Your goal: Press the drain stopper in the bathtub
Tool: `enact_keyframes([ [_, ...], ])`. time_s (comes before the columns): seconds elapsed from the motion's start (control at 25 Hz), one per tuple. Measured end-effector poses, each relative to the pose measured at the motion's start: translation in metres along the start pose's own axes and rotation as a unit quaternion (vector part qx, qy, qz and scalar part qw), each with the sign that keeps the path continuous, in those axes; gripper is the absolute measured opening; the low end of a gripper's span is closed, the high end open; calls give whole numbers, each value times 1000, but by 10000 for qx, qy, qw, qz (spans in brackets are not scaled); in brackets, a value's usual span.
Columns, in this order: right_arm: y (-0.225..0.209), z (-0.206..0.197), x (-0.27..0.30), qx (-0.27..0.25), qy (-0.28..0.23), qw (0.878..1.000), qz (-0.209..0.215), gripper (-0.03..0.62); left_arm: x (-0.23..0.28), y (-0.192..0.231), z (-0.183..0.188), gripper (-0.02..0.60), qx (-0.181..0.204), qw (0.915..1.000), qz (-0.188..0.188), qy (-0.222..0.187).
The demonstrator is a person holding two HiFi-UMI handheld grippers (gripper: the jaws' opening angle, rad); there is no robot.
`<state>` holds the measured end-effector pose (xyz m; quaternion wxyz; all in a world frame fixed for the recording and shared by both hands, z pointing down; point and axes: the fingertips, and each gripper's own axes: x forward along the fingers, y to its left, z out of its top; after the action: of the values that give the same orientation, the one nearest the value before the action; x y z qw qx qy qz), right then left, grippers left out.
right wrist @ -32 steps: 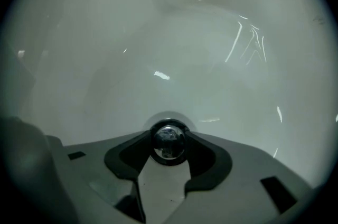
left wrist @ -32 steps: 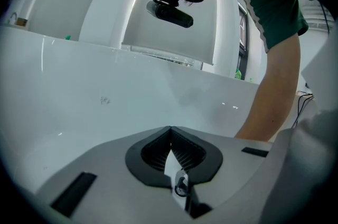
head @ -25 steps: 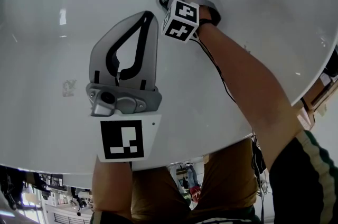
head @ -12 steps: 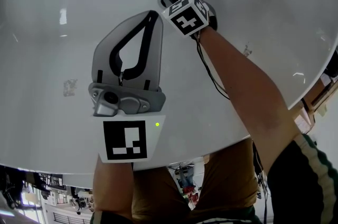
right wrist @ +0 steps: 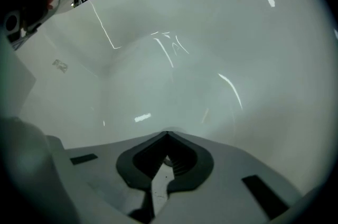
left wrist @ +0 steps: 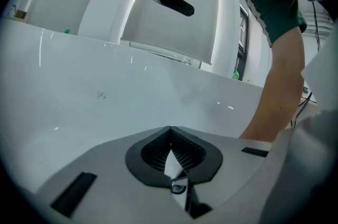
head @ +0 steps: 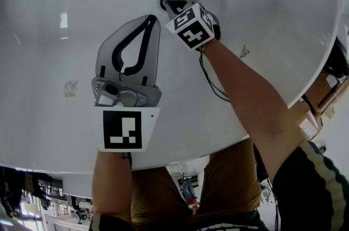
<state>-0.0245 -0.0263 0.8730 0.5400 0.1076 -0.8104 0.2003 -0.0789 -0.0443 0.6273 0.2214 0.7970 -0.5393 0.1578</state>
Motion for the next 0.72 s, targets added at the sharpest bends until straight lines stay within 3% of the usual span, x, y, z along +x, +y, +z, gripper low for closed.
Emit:
enact_keyframes([
  [0.32, -2, 24, -48, 18, -238, 9997, -9, 14, -11, -16, 31, 6, 133, 9999, -61, -38],
  [0.56, 12, 44, -97, 498, -770, 9954, 258, 15, -26, -32, 67, 7, 136, 9998, -156, -62],
  [0.6, 14, 50, -105, 600, -907, 9937, 279, 30, -27, -34, 74, 8, 177, 9996, -190, -81],
  [0.64, 15, 56, -113, 711, -1045, 9916, 276, 162, -30, -36, 81, 7, 205, 9995, -219, -90],
  [0.68, 16, 62, -122, 817, -1170, 9894, 260, 244, -33, -39, 87, 7, 213, 9995, -239, -80],
  [0.72, 18, 66, -132, 887, -1270, 9877, 229, 250, -37, -42, 93, 7, 218, 9994, -258, -67],
])
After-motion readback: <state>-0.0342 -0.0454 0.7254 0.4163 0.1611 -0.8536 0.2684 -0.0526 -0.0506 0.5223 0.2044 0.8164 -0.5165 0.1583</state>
